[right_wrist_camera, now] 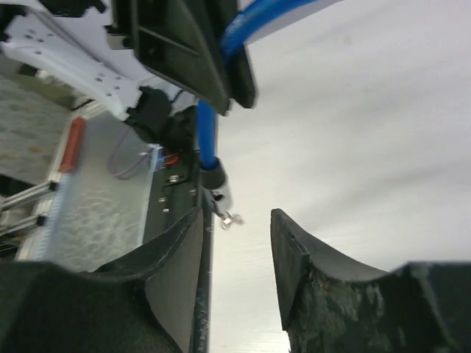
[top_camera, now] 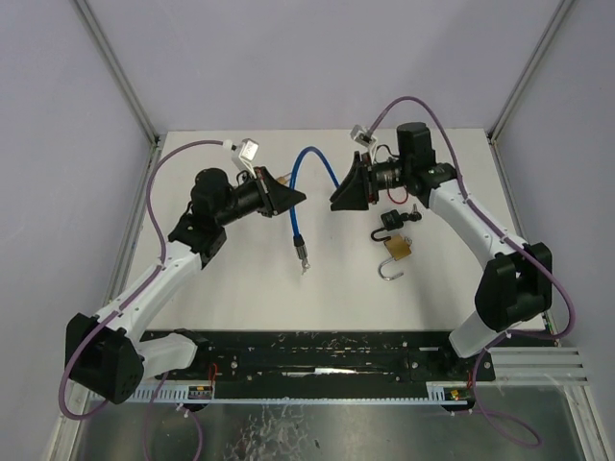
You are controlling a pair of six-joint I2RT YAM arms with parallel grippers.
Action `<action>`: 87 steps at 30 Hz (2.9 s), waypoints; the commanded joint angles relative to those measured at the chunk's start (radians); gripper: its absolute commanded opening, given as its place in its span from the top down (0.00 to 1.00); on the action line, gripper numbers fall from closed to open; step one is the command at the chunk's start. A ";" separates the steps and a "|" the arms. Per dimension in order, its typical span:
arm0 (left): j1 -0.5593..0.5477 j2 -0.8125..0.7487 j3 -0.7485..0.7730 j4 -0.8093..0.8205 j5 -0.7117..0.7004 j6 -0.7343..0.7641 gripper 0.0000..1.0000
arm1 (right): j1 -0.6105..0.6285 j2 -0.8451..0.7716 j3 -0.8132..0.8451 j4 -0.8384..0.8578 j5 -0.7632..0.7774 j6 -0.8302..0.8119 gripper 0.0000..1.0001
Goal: Lock with the key
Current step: Pick up the lock from the center of the board, then lock the lock.
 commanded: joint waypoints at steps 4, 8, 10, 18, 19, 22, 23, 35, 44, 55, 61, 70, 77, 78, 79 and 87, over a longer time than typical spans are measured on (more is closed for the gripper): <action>0.001 0.001 0.130 0.038 0.104 0.173 1.00 | -0.067 0.011 0.213 -0.402 0.287 -0.476 0.40; 0.001 0.000 0.174 0.049 0.154 0.210 1.00 | -0.092 0.027 0.214 -0.365 0.379 -0.527 0.31; 0.002 0.000 0.192 0.057 0.173 0.220 1.00 | -0.102 0.035 0.203 -0.318 0.389 -0.509 0.29; 0.002 -0.010 0.222 0.144 0.213 0.175 1.00 | -0.114 0.051 0.174 -0.120 0.363 -0.285 0.27; 0.001 -0.012 0.219 0.162 0.215 0.161 1.00 | -0.115 0.050 0.178 -0.114 0.367 -0.278 0.27; 0.003 -0.020 0.212 0.191 0.211 0.131 1.00 | -0.126 0.048 0.213 -0.133 0.382 -0.278 0.27; 0.001 -0.023 0.211 0.197 0.206 0.124 1.00 | -0.134 0.046 0.225 -0.142 0.370 -0.276 0.27; 0.001 -0.044 0.214 0.249 0.182 0.059 1.00 | -0.230 0.009 0.269 -0.250 0.280 -0.299 0.28; 0.001 -0.064 0.212 0.306 0.196 0.016 0.99 | -0.231 0.015 0.224 -0.163 0.419 -0.230 0.28; 0.001 -0.077 0.200 0.373 0.200 -0.038 1.00 | -0.232 0.030 0.174 -0.066 0.396 -0.149 0.30; 0.002 -0.073 0.197 0.409 0.202 -0.061 0.99 | -0.232 0.037 0.173 -0.046 0.386 -0.133 0.32; 0.001 -0.061 0.197 0.440 0.204 -0.080 1.00 | -0.232 0.039 0.165 -0.041 0.361 -0.133 0.44; 0.001 -0.052 0.190 0.442 0.199 -0.077 1.00 | -0.231 0.033 0.169 -0.040 0.299 -0.131 0.85; 0.002 -0.050 0.186 0.442 0.197 -0.075 1.00 | -0.231 0.032 0.175 -0.041 0.290 -0.125 0.92; 0.002 -0.050 0.182 0.444 0.193 -0.074 1.00 | -0.231 0.030 0.181 -0.044 0.278 -0.116 0.97; 0.002 -0.007 0.074 0.619 0.093 -0.176 1.00 | -0.231 -0.014 0.179 0.167 0.160 0.200 1.00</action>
